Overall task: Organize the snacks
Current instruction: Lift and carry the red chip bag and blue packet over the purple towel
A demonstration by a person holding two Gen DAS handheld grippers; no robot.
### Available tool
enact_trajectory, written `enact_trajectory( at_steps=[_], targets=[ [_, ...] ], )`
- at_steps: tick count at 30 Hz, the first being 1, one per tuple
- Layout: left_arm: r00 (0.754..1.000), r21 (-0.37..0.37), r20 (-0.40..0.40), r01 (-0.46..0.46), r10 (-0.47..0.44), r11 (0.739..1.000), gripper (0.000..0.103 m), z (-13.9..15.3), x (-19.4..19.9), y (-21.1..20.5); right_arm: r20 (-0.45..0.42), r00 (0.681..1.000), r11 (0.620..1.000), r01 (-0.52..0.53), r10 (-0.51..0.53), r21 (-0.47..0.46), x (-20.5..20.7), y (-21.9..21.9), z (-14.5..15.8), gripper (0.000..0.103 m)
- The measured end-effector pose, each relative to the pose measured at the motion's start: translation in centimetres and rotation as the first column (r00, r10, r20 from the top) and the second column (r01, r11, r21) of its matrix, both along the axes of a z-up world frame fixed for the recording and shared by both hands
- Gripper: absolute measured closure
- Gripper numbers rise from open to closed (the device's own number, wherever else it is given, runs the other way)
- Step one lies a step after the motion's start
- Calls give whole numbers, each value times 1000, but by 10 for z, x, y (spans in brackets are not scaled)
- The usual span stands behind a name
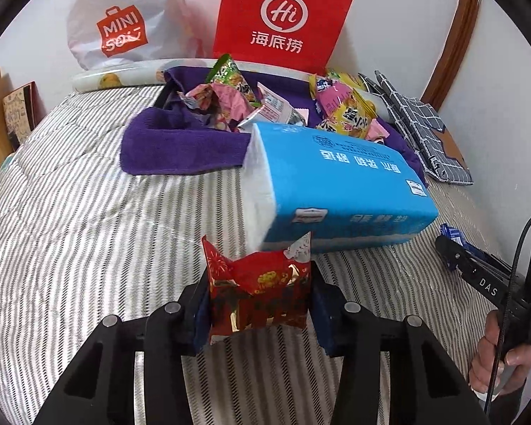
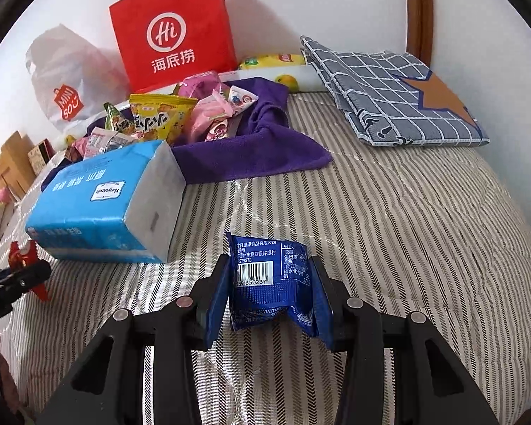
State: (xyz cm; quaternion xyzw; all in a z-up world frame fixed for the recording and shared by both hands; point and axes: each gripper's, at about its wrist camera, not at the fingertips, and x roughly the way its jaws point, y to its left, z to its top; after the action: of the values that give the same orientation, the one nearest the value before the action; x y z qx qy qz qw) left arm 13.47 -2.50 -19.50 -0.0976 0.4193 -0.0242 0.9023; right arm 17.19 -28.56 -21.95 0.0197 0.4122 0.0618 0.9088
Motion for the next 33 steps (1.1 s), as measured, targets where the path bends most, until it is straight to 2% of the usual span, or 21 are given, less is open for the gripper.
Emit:
enact_trajectory(
  at_steps=[10, 20, 33],
  targets=[
    [999, -21, 34, 0, 1, 1000, 59, 13, -17, 22, 35, 999, 999, -10, 11, -35, -13, 7, 14, 60],
    [997, -40, 81, 2, 1, 999, 59, 34, -31, 30, 137, 990, 997, -34, 44, -74, -33, 20, 64, 60],
    [988, -27, 152, -1, 5, 1000, 59, 63, -53, 34, 215, 975, 996, -34, 50, -78, -57, 25, 103, 60]
  ],
)
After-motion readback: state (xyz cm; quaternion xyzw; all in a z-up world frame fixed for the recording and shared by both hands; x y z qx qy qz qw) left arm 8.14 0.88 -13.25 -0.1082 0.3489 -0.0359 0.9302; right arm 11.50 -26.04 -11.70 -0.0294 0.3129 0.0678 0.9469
